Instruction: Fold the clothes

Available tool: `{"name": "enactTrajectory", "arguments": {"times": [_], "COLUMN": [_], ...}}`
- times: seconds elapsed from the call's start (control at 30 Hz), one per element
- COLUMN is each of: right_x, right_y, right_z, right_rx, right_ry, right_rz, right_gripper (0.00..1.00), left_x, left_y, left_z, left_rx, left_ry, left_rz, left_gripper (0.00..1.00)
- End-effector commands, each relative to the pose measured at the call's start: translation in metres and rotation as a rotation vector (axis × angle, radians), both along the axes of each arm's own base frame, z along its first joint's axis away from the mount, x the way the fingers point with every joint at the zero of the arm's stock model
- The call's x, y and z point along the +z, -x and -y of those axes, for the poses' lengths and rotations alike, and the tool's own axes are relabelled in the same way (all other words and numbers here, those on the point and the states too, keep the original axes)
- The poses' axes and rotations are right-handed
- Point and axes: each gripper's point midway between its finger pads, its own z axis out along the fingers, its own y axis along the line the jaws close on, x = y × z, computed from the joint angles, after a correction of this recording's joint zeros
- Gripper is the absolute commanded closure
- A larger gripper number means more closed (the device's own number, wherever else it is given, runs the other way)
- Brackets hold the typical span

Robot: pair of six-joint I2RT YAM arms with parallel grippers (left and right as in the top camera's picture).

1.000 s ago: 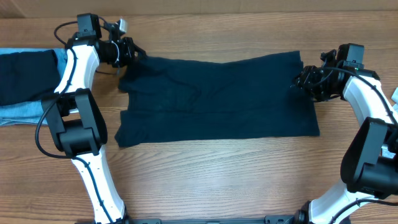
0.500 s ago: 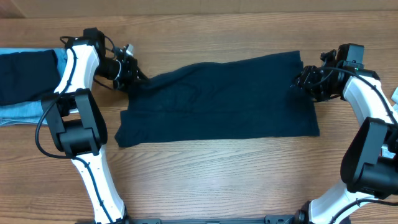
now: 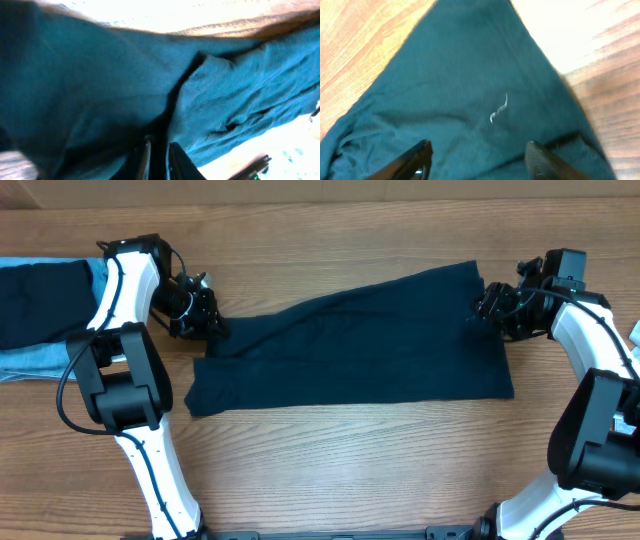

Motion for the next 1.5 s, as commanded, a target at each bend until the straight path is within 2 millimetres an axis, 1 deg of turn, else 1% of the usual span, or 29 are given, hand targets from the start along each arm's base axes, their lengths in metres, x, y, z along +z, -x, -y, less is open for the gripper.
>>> {"name": "enactTrajectory", "arguments": {"times": [0.0,0.1,0.17,0.23,0.27,0.37,0.47,0.57,0.73,0.93,1.03,1.13,1.2,1.27,1.3,1.4,1.47], "right_x": [0.014,0.020,0.023,0.022,0.019,0.000,-0.020,-0.031,-0.041,-0.059,-0.067,-0.073,-0.074,-0.073,-0.072,-0.068,-0.065], "right_y": [-0.014,-0.028,-0.041,-0.057,-0.061,-0.072,-0.081,-0.086,-0.092,-0.090,-0.090,-0.089,-0.088,-0.089,-0.089,-0.091,-0.093], "right_z": [0.004,0.007,0.010,0.013,0.015,0.017,0.013,0.012,0.015,0.014,0.015,0.014,0.014,0.012,0.010,0.007,0.009], "right_rx": [-0.001,-0.001,0.001,0.007,0.015,0.028,0.051,0.057,0.053,0.053,0.052,0.053,0.053,0.058,0.065,0.079,0.076], "right_ry": [0.028,0.044,0.058,0.077,0.087,0.097,0.060,0.054,0.065,0.059,0.057,0.052,0.050,0.043,0.034,0.013,0.011], "right_rz": [0.080,0.144,0.201,0.262,0.278,0.292,0.310,0.320,0.336,0.311,0.305,0.293,0.288,0.291,0.296,0.308,0.309], "right_gripper": [0.33,0.33,0.33,0.33,0.33,0.32,0.32,0.32,0.32,0.34,0.39,0.41,0.50,0.52,0.58,0.65,0.71], "left_x": [-0.003,-0.003,-0.003,-0.004,-0.004,-0.004,-0.004,-0.004,-0.004,-0.004,-0.004,-0.004,-0.004,-0.004,-0.004,-0.004,-0.004], "left_y": [-0.005,-0.007,-0.008,-0.011,-0.012,-0.015,-0.016,-0.017,-0.017,-0.017,-0.017,-0.017,-0.017,-0.017,-0.017,-0.017,-0.017], "left_z": [-0.008,-0.008,-0.006,-0.003,-0.001,0.002,0.004,0.006,0.008,0.009,0.011,0.012,0.012,0.012,0.012,0.012,0.012], "left_rx": [0.004,0.004,0.013,0.014,0.015,0.018,0.014,0.009,0.015,0.025,0.021,0.021,0.021,0.021,0.021,0.021,0.021], "left_ry": [-0.025,-0.024,-0.026,-0.029,-0.027,-0.024,-0.025,-0.026,-0.026,-0.027,-0.027,-0.027,-0.027,-0.027,-0.027,-0.027,-0.027], "left_rz": [0.015,0.023,0.022,0.032,0.034,0.043,0.048,0.052,0.046,0.040,0.040,0.040,0.040,0.040,0.040,0.040,0.040], "left_gripper": [0.72,0.71,0.70,0.70,0.70,0.71,0.71,0.71,0.72,0.72,0.72,0.73,0.73,0.73,0.73,0.73,0.73]}}
